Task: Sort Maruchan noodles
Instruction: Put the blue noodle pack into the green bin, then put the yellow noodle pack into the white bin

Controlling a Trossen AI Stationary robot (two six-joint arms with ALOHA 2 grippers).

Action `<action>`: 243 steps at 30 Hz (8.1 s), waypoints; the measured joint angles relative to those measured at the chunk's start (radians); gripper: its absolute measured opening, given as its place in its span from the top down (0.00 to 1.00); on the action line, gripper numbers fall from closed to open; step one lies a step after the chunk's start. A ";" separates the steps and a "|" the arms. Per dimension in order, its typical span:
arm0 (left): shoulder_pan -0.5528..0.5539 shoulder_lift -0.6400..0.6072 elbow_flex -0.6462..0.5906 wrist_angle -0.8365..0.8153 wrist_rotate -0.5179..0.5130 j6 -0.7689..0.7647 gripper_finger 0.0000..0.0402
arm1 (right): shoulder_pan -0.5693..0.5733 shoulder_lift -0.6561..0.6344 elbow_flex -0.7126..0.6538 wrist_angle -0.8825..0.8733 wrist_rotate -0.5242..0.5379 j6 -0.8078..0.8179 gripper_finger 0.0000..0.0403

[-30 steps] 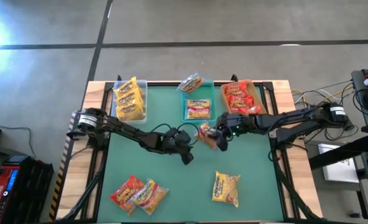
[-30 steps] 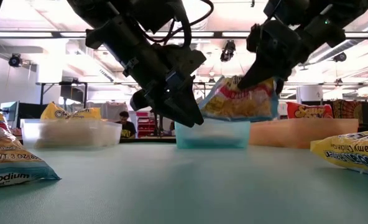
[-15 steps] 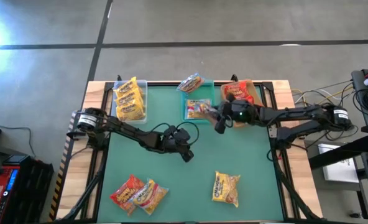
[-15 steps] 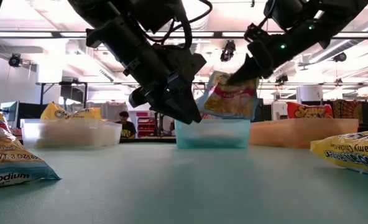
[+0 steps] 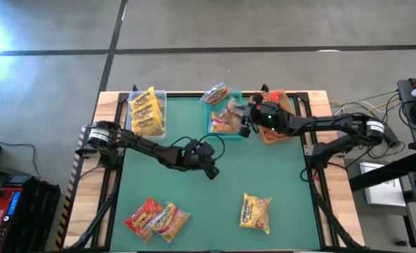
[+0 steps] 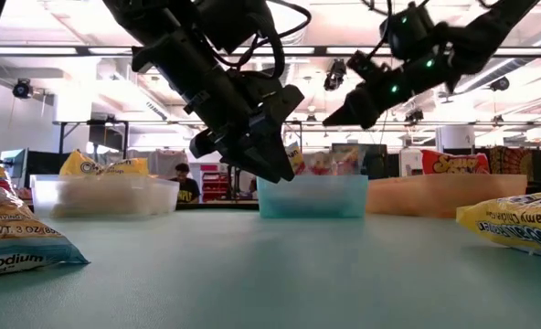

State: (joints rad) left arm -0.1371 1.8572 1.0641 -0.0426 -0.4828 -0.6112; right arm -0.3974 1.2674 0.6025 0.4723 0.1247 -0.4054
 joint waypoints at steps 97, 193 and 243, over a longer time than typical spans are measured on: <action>-0.219 0.302 0.093 0.540 0.474 0.210 0.71 | 1.199 0.210 0.124 -0.659 0.350 1.561 0.61; -0.226 0.297 0.087 0.526 0.585 -0.105 0.46 | 1.135 0.368 0.169 -0.690 0.355 1.390 0.67; -0.189 0.296 0.079 0.612 0.310 -0.699 0.55 | 1.139 0.374 0.169 -0.565 0.526 0.993 0.67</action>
State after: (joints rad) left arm -0.3264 2.1532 1.1431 0.5690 -0.1730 -1.3098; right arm 0.7418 1.6413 0.7712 -0.0925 0.6506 0.5873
